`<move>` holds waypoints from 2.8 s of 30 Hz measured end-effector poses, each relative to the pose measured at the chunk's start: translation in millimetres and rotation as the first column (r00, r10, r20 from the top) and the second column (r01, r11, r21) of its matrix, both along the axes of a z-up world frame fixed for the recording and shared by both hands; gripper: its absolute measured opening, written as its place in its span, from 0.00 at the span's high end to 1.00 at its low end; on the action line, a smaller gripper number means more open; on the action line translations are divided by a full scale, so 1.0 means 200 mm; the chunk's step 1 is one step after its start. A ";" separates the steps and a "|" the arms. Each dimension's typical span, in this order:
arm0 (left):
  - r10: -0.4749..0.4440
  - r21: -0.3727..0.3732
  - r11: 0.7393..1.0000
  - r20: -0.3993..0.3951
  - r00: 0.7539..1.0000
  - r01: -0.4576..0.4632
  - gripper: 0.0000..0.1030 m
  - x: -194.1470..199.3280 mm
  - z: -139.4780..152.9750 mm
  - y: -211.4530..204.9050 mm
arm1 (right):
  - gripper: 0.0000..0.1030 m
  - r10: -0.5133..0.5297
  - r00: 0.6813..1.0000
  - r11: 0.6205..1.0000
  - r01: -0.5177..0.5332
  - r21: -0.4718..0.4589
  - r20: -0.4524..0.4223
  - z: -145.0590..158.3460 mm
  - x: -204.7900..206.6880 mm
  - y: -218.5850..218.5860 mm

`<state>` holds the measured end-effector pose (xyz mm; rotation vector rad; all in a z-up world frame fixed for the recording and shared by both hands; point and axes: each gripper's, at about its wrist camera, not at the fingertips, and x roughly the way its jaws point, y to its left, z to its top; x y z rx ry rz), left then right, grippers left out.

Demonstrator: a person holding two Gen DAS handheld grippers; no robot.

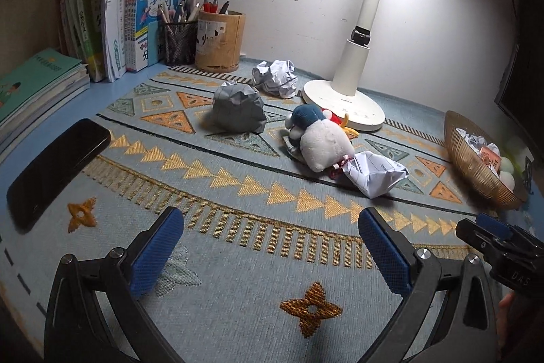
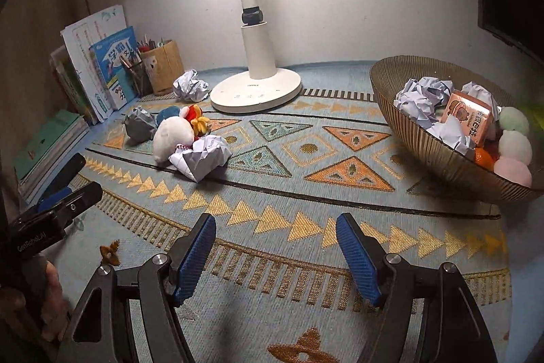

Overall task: Organize objects
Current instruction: 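Withdraw both tools from the bowl back toward the pile, then move both open tools toward the grey paper and white paper ball, then grasp the grey crumpled paper with the left tool while the right tool grasps the white paper ball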

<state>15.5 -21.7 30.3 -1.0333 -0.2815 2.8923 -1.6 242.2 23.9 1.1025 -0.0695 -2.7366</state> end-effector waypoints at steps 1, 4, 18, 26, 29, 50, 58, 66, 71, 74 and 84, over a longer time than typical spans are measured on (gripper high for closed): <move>0.008 0.020 1.000 -0.003 1.000 -0.008 0.01 0.00 0.00 -0.02 | 0.29 0.002 1.000 1.000 -0.002 0.002 0.010 -0.01 -0.01 0.00; 0.035 0.069 0.997 0.003 0.999 -0.035 0.01 0.01 -0.01 -0.06 | 0.29 0.009 1.000 1.000 -0.009 0.008 0.027 -0.02 -0.01 -0.01; 0.038 0.083 0.996 0.004 0.999 -0.039 0.01 0.01 -0.01 -0.07 | 0.22 0.040 0.999 0.981 -0.036 0.188 -0.017 -0.04 0.03 -0.15; 0.035 0.091 0.995 0.006 0.999 -0.035 0.01 0.00 -0.02 -0.08 | 0.21 0.037 0.999 0.981 -0.034 0.193 -0.014 -0.05 0.02 -0.14; 0.035 0.094 0.995 0.009 0.999 -0.036 0.01 0.00 -0.02 -0.08 | 0.21 0.039 0.999 0.980 -0.037 0.195 -0.011 -0.05 0.02 -0.14; 0.027 0.093 0.995 0.084 0.996 -0.034 0.01 -0.34 0.04 -0.24 | 0.21 0.171 0.974 0.984 -0.176 0.018 0.147 -0.01 -0.20 -0.26; 0.012 0.117 0.993 0.169 0.986 -0.032 0.01 -0.69 -0.09 -0.29 | 0.22 0.164 0.968 0.978 -0.185 0.099 0.190 -0.14 -0.46 -0.52; 0.008 0.036 0.999 0.139 0.990 -0.013 0.06 -0.83 -0.07 -0.19 | 0.50 0.162 0.979 0.973 -0.179 0.143 0.124 -0.13 -0.52 -0.56; -0.040 0.054 0.998 0.148 0.988 0.032 0.46 -0.85 -0.08 -0.17 | 0.56 0.173 0.974 0.972 -0.193 0.134 0.144 -0.09 -0.43 -0.49; -0.063 0.080 0.995 0.119 0.991 0.054 0.46 -0.73 -0.03 -0.17 | 0.56 0.157 0.975 0.979 -0.174 0.102 0.157 -0.05 -0.31 -0.39; -0.132 0.105 0.986 0.038 0.990 0.128 0.46 -0.13 0.04 0.02 | 0.54 0.134 0.980 0.983 -0.150 0.102 0.150 -0.06 0.05 -0.12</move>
